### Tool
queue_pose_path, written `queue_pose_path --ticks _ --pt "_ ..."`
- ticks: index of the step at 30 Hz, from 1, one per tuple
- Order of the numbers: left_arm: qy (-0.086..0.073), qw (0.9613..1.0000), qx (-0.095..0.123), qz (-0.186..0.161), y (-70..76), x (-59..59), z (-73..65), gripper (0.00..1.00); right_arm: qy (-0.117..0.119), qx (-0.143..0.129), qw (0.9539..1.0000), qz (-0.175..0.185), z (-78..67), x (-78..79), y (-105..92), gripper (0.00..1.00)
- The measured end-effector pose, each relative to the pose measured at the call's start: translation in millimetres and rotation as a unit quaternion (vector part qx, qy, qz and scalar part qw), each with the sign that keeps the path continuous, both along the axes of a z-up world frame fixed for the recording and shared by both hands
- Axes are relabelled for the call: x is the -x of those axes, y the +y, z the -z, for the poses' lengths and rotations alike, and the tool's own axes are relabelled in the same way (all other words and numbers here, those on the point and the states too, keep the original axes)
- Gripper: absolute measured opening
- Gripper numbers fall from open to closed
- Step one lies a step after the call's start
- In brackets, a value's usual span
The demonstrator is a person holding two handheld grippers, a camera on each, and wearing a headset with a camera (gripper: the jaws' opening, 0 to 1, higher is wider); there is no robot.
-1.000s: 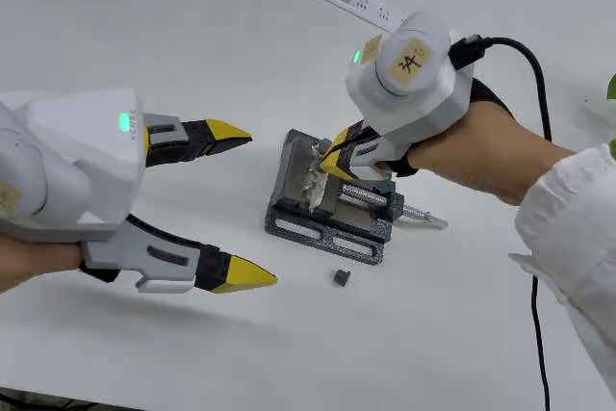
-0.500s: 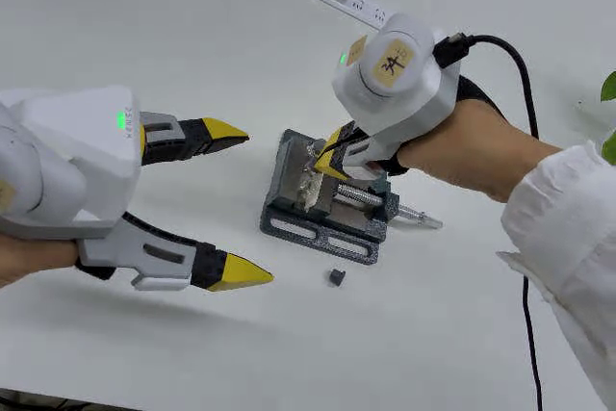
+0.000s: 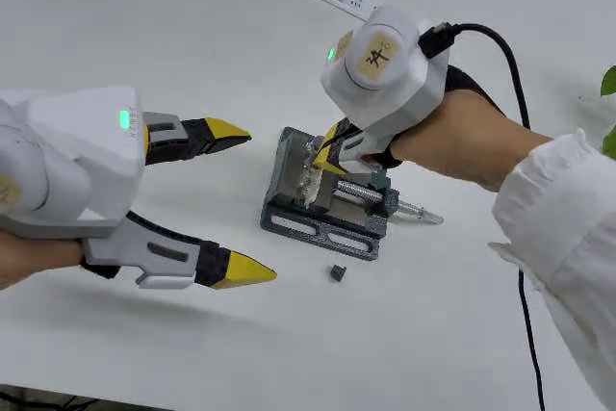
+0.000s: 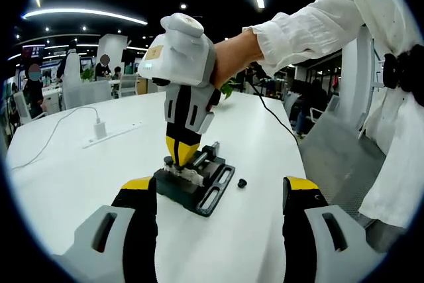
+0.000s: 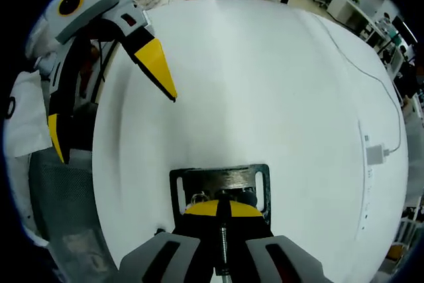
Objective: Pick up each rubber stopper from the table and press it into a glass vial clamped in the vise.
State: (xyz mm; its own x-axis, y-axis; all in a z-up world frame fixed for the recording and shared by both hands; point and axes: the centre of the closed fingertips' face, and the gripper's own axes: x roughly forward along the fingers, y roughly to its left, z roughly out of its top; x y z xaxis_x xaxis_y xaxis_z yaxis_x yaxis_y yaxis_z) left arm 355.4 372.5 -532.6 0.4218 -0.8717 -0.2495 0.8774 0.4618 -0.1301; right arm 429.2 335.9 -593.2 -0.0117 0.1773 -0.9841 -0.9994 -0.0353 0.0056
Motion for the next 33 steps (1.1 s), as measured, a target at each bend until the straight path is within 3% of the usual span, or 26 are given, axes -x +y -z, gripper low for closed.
queue_pose_path --ticks 5,7,16,33 --pt "0.001 1.0000 -0.008 0.002 2.9 4.7 -1.3 0.76 0.014 -0.013 0.9994 0.031 -1.5 -2.2 -0.6 0.00" --pt "0.001 0.9999 -0.012 0.001 4.8 5.2 -1.1 0.76 0.009 -0.021 0.9996 0.016 -0.9 -3.9 -2.3 0.00" --pt "0.000 0.9999 -0.016 -0.003 8.1 7.5 -2.5 0.76 0.005 -0.036 0.9991 0.020 2.8 -8.0 -2.5 0.00" --pt "0.002 0.9998 -0.019 -0.003 9.1 9.6 -4.5 0.75 0.005 -0.068 0.9966 0.047 3.5 -11.0 -3.2 0.00"
